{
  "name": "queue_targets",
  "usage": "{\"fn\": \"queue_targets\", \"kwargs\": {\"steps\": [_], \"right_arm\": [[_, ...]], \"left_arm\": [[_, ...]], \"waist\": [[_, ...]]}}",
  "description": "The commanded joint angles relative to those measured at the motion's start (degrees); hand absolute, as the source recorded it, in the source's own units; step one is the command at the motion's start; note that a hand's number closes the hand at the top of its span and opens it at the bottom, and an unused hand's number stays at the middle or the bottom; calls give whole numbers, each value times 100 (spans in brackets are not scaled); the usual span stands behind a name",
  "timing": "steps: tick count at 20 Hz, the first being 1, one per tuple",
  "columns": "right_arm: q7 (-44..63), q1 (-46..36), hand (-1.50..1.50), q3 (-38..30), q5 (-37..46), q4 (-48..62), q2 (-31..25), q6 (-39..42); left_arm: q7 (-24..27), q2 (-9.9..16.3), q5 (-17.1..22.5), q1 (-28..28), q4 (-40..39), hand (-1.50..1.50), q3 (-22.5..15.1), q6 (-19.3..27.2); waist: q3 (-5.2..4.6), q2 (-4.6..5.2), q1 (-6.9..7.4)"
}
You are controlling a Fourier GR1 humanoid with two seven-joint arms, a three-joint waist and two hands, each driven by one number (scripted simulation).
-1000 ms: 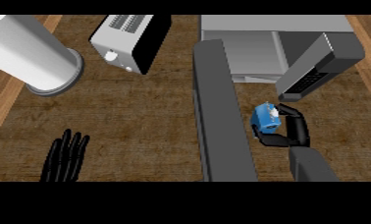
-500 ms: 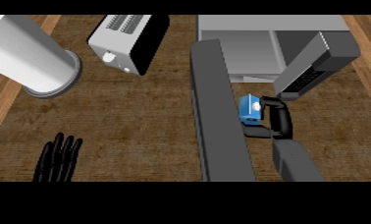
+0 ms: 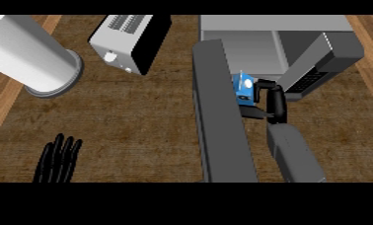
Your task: Pick up the milk, place it into the microwave and close the microwave
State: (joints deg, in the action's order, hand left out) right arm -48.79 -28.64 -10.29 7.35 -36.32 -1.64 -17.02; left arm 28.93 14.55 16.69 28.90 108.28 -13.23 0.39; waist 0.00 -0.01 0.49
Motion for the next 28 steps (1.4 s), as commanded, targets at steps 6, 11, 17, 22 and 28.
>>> {"fn": "queue_targets", "kwargs": {"steps": [6, 11, 17, 22, 28], "right_arm": [[803, -1258, 150, -40, 337, 973, -376, -601], [1045, -1790, 150, 34, 761, 1713, -421, -1446], [1035, -2288, 150, -120, 875, 2488, -848, -1731], [1548, -2775, 150, 14, 1158, 2786, -1042, -2421], [1545, -2781, 150, -108, 1152, 2895, -1300, -3046]], "left_arm": [[-58, 138, 296, -128, -115, -150, 425, -376], [-292, -48, 151, -442, -181, -150, 278, -205], [-103, -24, 115, -408, -363, -150, 200, -455], [-133, 50, -223, -575, -494, -150, 247, -265], [-253, 16, -490, -743, -576, -150, 153, -103]], "waist": [[3, 32, 87], [7, 65, 144], [15, 140, 328], [19, 214, 539], [30, 272, 580]]}}
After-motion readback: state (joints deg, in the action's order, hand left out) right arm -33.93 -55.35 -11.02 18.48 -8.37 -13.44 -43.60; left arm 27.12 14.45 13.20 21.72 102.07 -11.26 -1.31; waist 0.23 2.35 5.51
